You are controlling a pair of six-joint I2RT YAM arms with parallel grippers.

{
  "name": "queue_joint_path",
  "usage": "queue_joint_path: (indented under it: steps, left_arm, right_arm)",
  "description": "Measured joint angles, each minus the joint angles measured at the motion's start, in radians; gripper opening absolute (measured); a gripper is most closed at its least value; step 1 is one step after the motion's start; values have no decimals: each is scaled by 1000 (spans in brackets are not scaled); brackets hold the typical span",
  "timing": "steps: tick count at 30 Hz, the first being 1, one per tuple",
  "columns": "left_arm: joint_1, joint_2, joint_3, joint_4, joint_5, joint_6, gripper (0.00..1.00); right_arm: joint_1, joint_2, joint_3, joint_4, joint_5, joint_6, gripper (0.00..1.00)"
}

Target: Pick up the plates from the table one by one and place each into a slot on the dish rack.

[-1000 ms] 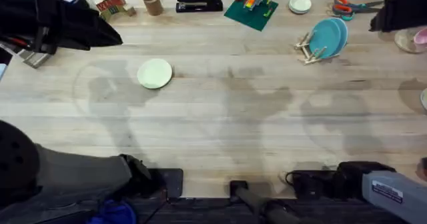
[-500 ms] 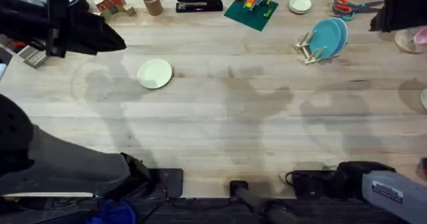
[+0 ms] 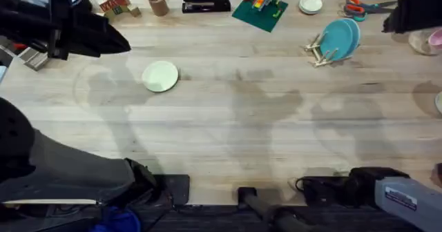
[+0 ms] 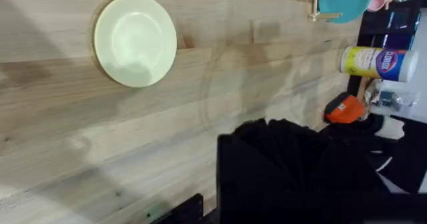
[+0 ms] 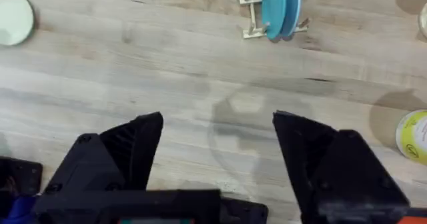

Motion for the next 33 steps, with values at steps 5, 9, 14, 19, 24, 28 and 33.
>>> queue_joint_path:
  steps: [5,9,14,19,24,28,33]
  left_arm:
    - [0,0,0,0,-2,6,40]
    - [0,0,0,0,-2,7,40]
    - [0,0,0,0,-2,7,41]
    - [0,0,0,0,-2,11,40]
    - [0,9,0,0,-2,22,40]
    - [0,48,0,0,-2,33,40]
    - [0,94,0,0,-2,53,41]
  right_arm:
    - [0,0,0,0,0,0,995]
    - [0,0,0,0,0,0,995]
    - [0,0,0,0,0,0,995]
    - [0,0,0,0,0,0,995]
    - [0,0,0,0,0,0,995]
    - [0,0,0,0,0,0,995]
    - [0,0,0,0,0,0,995]
